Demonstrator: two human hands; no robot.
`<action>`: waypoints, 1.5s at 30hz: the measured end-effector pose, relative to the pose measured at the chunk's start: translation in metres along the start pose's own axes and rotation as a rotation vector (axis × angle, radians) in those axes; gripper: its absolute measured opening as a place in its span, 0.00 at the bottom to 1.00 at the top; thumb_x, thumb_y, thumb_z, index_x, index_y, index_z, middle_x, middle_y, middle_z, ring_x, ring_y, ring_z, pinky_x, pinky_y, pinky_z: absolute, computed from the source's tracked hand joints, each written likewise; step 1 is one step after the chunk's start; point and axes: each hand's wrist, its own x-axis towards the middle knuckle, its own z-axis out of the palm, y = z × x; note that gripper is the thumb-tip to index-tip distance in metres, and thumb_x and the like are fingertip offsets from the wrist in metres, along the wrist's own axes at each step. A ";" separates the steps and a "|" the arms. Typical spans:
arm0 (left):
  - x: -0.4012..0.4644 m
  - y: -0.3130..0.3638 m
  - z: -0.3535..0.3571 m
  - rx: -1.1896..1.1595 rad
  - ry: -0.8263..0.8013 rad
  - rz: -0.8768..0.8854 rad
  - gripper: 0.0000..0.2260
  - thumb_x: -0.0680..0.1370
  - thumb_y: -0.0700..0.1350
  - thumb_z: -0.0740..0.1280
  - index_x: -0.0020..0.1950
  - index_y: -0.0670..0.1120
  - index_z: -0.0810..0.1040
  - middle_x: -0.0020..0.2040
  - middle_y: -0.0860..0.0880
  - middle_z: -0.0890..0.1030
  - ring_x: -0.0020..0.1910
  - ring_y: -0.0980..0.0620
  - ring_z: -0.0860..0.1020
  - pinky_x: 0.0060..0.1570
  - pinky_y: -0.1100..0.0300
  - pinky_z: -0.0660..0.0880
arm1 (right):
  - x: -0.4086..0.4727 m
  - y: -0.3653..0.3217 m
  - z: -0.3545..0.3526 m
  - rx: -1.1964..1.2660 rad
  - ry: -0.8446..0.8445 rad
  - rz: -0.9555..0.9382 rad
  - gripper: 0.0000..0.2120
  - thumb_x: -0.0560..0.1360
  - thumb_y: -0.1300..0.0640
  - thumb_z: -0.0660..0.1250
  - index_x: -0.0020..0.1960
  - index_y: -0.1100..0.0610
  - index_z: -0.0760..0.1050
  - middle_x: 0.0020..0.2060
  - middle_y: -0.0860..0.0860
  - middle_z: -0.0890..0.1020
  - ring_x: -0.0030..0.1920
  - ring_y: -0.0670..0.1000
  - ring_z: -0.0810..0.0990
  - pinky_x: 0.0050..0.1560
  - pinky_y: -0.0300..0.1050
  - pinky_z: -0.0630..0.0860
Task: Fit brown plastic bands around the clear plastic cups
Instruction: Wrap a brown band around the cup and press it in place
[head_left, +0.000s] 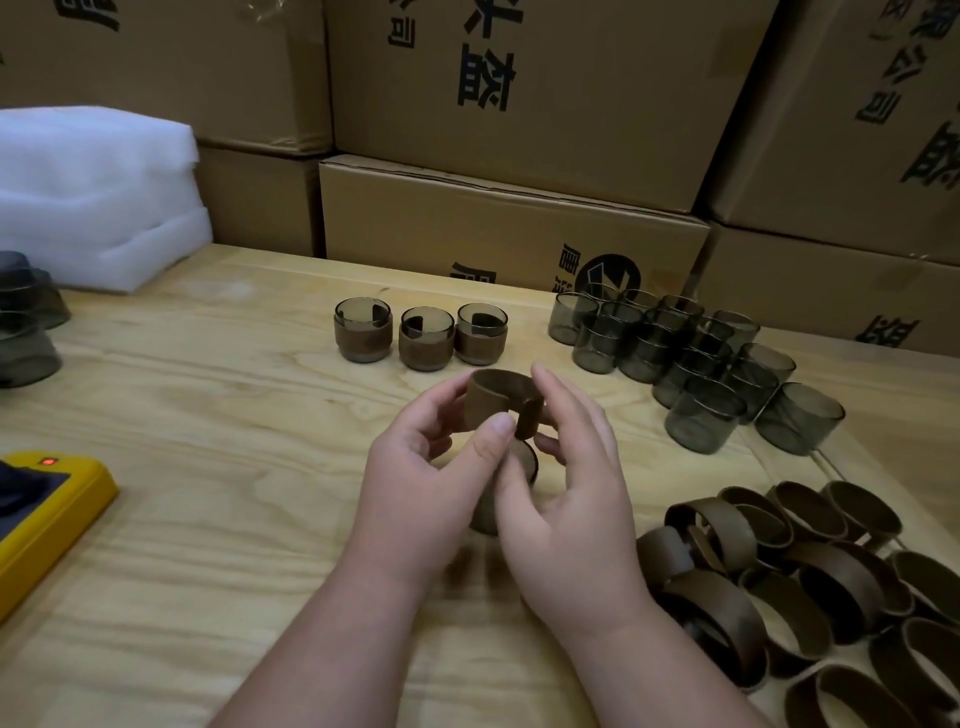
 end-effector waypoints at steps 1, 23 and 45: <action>0.000 0.000 0.000 -0.013 0.012 -0.007 0.21 0.66 0.58 0.75 0.58 0.57 0.84 0.54 0.54 0.87 0.57 0.54 0.84 0.58 0.55 0.79 | 0.000 0.001 0.001 -0.020 -0.035 0.041 0.29 0.78 0.51 0.68 0.74 0.34 0.64 0.71 0.38 0.70 0.73 0.42 0.70 0.70 0.38 0.71; 0.000 0.006 -0.003 -0.141 0.043 -0.060 0.12 0.70 0.48 0.76 0.52 0.48 0.86 0.46 0.49 0.88 0.43 0.57 0.85 0.40 0.67 0.79 | -0.001 -0.003 -0.006 0.042 0.055 0.033 0.22 0.75 0.45 0.70 0.68 0.37 0.72 0.60 0.36 0.81 0.63 0.39 0.79 0.63 0.37 0.76; 0.000 0.007 0.001 -0.043 0.038 -0.162 0.14 0.67 0.45 0.72 0.52 0.51 0.88 0.46 0.51 0.89 0.47 0.55 0.87 0.41 0.66 0.80 | 0.002 0.005 -0.001 -0.035 0.051 0.245 0.17 0.66 0.46 0.71 0.54 0.37 0.75 0.43 0.35 0.83 0.50 0.37 0.83 0.50 0.35 0.80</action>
